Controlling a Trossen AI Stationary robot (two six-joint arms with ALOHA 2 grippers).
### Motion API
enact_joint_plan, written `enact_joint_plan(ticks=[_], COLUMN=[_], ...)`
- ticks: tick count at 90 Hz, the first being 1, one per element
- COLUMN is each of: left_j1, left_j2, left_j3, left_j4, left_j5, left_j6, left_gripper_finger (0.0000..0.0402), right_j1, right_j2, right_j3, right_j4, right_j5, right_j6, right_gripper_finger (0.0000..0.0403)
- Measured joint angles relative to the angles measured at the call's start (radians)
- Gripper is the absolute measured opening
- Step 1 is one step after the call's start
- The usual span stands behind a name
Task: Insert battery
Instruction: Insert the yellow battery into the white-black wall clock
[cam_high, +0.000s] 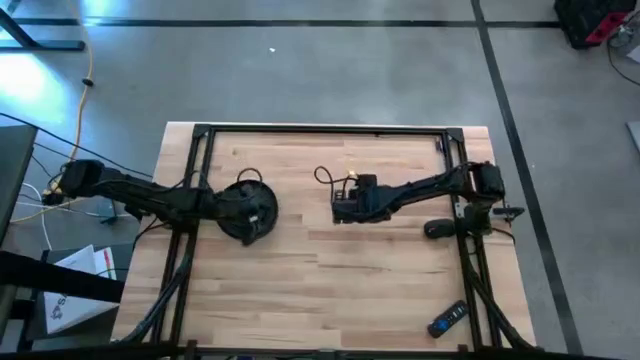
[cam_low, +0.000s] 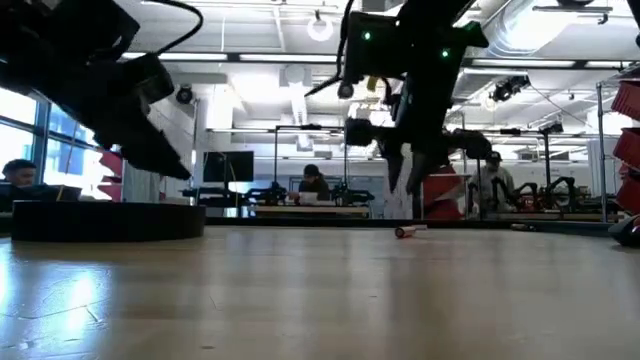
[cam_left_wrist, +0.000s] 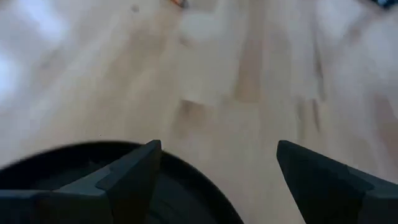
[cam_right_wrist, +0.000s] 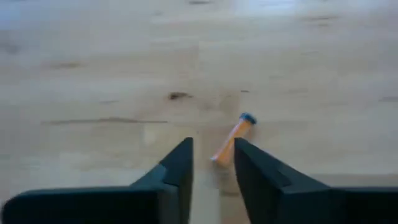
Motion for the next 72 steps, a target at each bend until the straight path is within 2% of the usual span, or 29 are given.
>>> enact_joint_plan(ticks=[11,28,39,51,72], left_j1=[-0.036,-0.086,-0.105,-0.106,-0.106], left_j2=[0.0,0.0,0.0,-0.003,-0.01], left_j3=[0.0,0.0,0.0,0.0,0.0], left_j4=[-0.003,-0.007,-0.012,-0.011,-0.021], left_j5=[0.001,0.036,0.042,0.042,0.029], left_j6=[0.0,0.002,0.011,0.02,0.036], left_gripper_finger=[0.0305,0.0305,0.0305,0.0305,0.0305], right_j1=[0.003,-0.015,-0.039,-0.05,-0.055], right_j2=[0.06,0.122,0.156,0.193,0.216], right_j3=[0.0,-0.001,-0.001,0.002,0.003], right_j4=[-0.004,-0.005,0.003,0.042,0.048], right_j5=[-0.051,-0.028,-0.029,0.015,0.01], right_j6=[0.089,0.223,0.226,0.209,0.191], right_gripper_finger=[0.0162,0.0202,0.0208,0.0208,0.0204])
